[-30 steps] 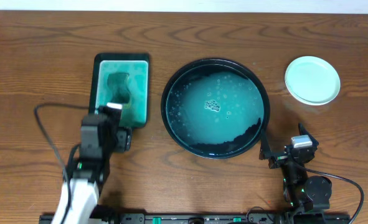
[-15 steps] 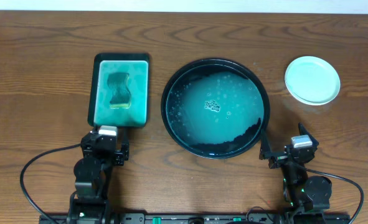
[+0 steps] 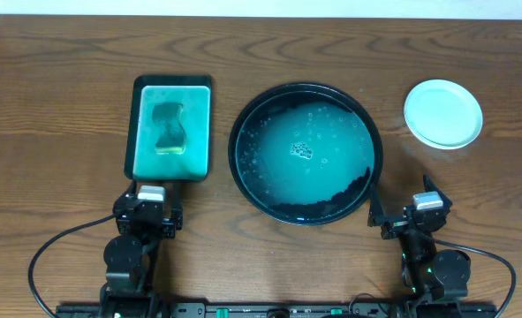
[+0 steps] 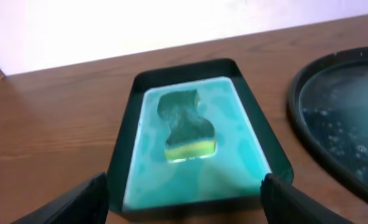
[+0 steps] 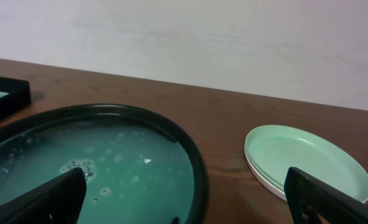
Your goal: Clean dirty plates on tray and stack at the side
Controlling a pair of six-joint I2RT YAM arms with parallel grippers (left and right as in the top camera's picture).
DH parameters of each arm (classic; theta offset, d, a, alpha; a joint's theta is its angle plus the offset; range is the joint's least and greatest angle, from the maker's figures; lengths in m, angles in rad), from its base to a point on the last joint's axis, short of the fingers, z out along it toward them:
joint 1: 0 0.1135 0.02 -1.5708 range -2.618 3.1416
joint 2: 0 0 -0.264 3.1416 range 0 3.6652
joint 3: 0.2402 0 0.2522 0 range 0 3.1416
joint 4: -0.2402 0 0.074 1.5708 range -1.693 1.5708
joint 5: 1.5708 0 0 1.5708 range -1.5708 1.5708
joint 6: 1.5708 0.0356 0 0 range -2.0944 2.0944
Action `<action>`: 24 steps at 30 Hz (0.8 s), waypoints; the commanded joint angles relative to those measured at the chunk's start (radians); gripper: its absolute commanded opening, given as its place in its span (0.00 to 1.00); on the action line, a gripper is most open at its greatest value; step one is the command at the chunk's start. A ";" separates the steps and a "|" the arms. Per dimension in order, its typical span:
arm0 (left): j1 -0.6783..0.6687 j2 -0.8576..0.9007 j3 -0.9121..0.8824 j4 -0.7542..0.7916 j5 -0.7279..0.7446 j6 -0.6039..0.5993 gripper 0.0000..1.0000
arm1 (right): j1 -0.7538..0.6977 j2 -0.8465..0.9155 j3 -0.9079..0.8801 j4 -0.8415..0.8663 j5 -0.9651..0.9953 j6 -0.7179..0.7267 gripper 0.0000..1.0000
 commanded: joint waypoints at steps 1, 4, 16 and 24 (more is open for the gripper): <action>0.005 -0.053 -0.007 -0.060 0.003 -0.008 0.78 | -0.009 -0.005 -0.002 -0.004 0.006 -0.009 0.99; 0.005 -0.092 -0.007 -0.061 0.003 -0.010 0.78 | -0.009 -0.005 -0.002 -0.004 0.006 -0.009 0.99; 0.005 -0.149 -0.007 -0.064 0.002 -0.130 0.78 | -0.009 -0.005 -0.002 -0.004 0.006 -0.009 0.99; 0.005 -0.149 -0.007 -0.064 -0.020 -0.143 0.78 | -0.009 -0.005 -0.002 -0.004 0.006 -0.009 0.99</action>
